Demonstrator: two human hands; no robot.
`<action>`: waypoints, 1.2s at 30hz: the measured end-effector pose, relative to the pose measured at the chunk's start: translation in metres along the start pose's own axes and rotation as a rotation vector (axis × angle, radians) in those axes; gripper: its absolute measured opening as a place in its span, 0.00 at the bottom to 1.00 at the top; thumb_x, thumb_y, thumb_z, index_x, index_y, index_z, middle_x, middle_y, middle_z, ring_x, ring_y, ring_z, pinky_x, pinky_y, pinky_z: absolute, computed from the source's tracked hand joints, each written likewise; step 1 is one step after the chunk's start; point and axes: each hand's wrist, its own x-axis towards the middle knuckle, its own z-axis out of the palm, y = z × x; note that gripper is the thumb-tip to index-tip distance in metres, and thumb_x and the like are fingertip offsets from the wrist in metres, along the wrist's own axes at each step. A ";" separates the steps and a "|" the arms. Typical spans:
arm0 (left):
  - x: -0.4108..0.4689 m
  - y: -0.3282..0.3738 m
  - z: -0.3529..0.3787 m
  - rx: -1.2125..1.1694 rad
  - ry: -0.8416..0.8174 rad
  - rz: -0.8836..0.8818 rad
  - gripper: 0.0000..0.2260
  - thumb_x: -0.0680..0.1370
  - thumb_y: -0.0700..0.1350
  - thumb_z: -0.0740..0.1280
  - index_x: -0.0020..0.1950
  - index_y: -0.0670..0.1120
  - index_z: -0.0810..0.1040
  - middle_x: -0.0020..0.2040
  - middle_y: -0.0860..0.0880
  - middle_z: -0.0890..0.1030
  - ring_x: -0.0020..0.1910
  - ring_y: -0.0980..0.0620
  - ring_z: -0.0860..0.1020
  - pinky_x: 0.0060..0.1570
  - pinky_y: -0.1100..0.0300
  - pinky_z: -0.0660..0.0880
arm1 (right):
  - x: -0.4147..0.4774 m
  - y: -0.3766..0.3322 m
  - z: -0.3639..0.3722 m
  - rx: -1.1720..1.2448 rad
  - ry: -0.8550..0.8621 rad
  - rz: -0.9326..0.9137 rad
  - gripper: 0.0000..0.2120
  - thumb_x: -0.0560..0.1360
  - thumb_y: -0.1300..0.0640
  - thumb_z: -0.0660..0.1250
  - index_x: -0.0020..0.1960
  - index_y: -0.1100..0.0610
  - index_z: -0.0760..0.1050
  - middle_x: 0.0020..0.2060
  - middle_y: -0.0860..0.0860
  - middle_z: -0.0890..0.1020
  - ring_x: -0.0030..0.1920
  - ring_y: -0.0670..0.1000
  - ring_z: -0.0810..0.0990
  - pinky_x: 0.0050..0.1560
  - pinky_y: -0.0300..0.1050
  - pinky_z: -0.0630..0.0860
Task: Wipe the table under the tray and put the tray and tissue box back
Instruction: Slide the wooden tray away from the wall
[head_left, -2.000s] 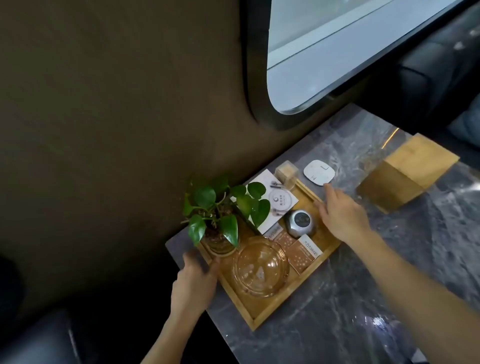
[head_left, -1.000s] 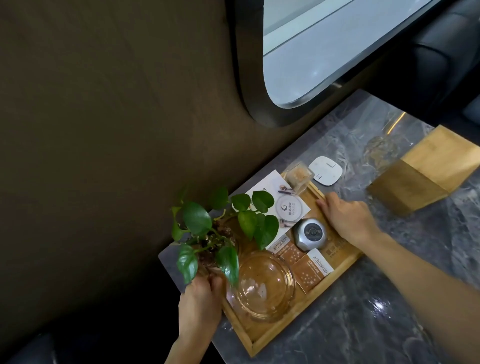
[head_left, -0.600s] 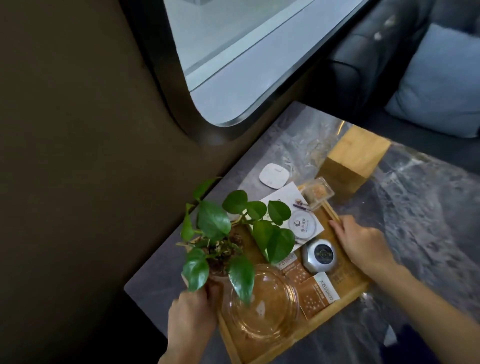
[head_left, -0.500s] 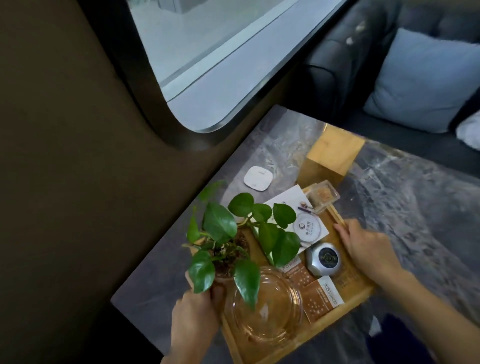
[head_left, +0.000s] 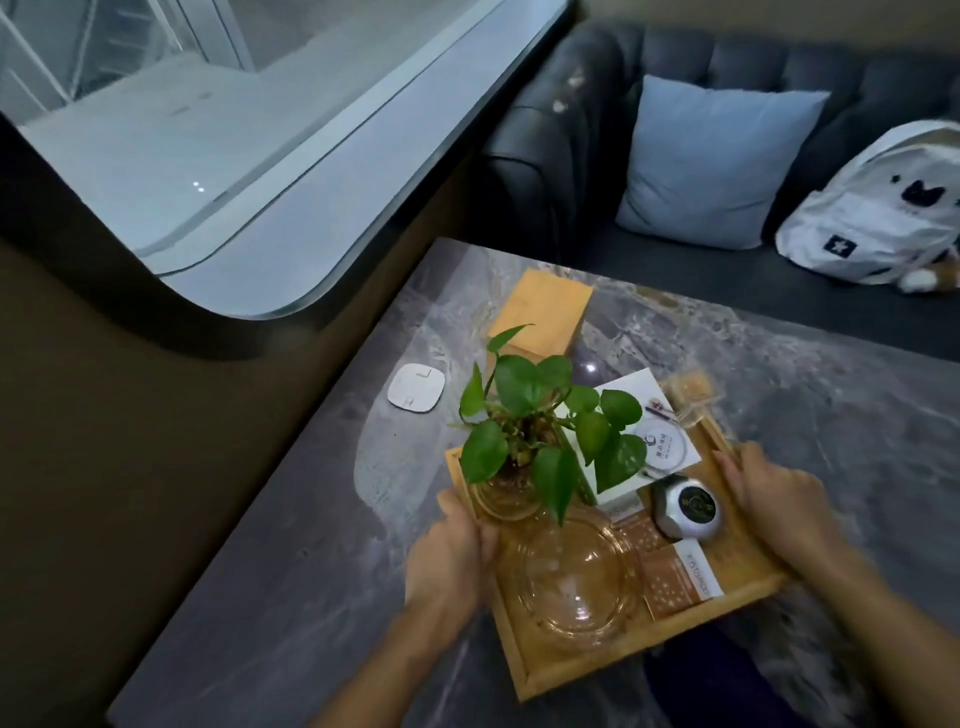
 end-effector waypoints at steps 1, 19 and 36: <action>0.008 0.005 0.002 0.012 -0.003 0.008 0.19 0.79 0.47 0.56 0.64 0.37 0.59 0.54 0.37 0.80 0.52 0.35 0.79 0.52 0.44 0.75 | 0.004 0.004 0.000 0.001 -0.025 0.028 0.11 0.76 0.57 0.63 0.40 0.65 0.71 0.26 0.63 0.80 0.26 0.64 0.79 0.28 0.52 0.73; 0.082 0.038 0.028 0.055 -0.057 0.012 0.14 0.78 0.47 0.57 0.58 0.39 0.63 0.52 0.37 0.80 0.50 0.36 0.80 0.48 0.46 0.76 | 0.044 0.033 0.031 0.008 -0.090 0.118 0.16 0.79 0.50 0.52 0.45 0.62 0.67 0.36 0.64 0.83 0.38 0.65 0.81 0.37 0.54 0.73; 0.035 0.024 0.009 0.002 0.094 0.183 0.13 0.78 0.49 0.58 0.56 0.43 0.74 0.48 0.41 0.83 0.47 0.41 0.80 0.46 0.49 0.78 | 0.019 -0.001 -0.020 0.231 -0.114 0.287 0.14 0.76 0.51 0.58 0.55 0.59 0.72 0.56 0.60 0.77 0.53 0.62 0.76 0.49 0.54 0.72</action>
